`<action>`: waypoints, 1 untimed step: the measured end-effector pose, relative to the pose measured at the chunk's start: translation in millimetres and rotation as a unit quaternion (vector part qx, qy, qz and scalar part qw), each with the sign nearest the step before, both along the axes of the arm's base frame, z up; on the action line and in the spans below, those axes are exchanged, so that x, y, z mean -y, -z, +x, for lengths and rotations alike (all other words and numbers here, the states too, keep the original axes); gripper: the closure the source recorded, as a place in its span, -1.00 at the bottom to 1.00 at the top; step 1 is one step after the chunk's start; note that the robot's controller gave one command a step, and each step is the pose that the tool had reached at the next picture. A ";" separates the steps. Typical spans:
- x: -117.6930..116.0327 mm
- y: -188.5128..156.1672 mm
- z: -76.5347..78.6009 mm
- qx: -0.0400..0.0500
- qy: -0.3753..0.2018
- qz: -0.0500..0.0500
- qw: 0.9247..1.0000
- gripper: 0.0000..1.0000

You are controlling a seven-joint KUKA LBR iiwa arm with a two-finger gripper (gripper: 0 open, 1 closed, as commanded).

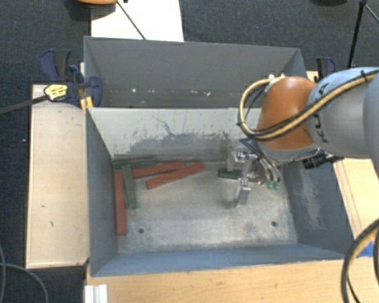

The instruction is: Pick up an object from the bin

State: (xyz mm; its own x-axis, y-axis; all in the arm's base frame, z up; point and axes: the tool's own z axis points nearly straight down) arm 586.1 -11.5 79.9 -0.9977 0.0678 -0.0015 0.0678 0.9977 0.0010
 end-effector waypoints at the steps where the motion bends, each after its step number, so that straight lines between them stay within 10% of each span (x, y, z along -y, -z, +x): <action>1: 11.6 7.6 5.6 0.003 0.098 0.000 0.995 1.00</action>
Offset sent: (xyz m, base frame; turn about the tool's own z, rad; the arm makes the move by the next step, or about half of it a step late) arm 0.0000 0.0000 0.0000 0.0000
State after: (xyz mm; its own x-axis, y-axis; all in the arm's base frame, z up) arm 591.6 -23.1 72.3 -0.9652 0.2615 -0.0066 0.2615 0.9652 0.0013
